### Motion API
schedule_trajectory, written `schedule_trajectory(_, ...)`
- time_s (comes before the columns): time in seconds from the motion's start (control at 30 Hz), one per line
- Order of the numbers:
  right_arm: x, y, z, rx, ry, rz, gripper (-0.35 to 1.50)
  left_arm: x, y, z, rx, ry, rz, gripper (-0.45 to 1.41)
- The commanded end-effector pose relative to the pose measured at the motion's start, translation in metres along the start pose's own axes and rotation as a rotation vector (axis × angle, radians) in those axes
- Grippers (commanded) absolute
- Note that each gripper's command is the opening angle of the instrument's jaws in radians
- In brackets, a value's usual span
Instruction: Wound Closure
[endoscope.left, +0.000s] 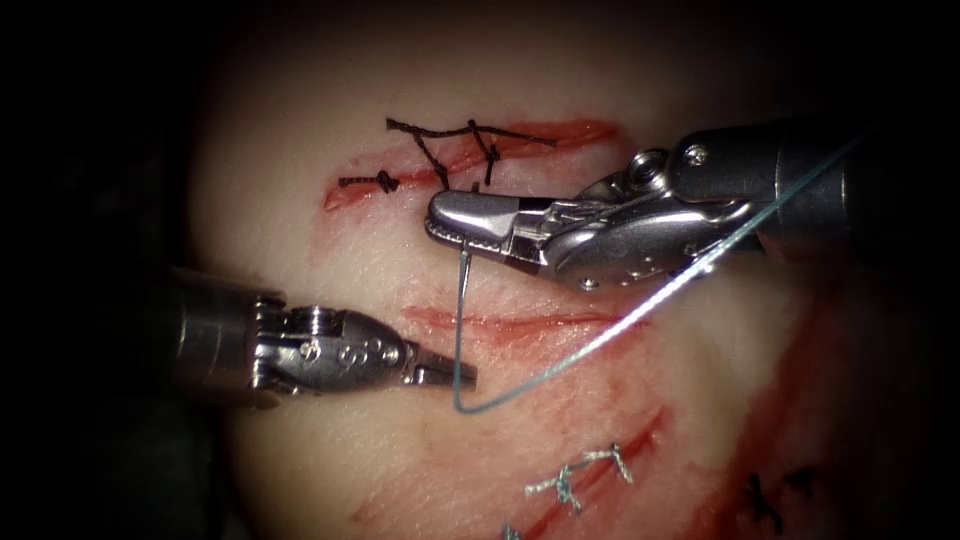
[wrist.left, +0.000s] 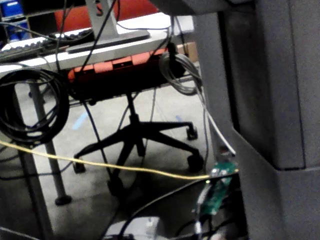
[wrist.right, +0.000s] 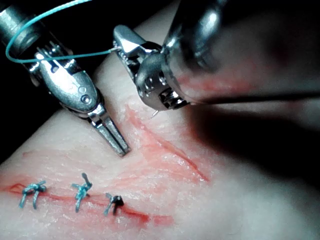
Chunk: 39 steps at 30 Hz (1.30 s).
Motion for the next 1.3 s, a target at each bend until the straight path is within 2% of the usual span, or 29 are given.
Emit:
schedule_trajectory(0.03, -0.0003, 0.0003, 0.0009, -0.003, 0.003, -0.005, -0.35, -0.0001, 0.0001, 0.0007, -0.001, 0.000, 0.000, -0.15)
schedule_trajectory(0.57, -0.0002, 0.0009, 0.0011, 0.005, 0.027, -0.069, -0.35, 0.0000, 0.0001, 0.0007, -0.002, 0.000, -0.001, -0.15)
schedule_trajectory(1.3, 0.0006, -0.0025, 0.0012, 0.093, 0.059, -0.056, -0.35, -0.0001, 0.0001, 0.0007, -0.004, 0.000, -0.006, -0.11)
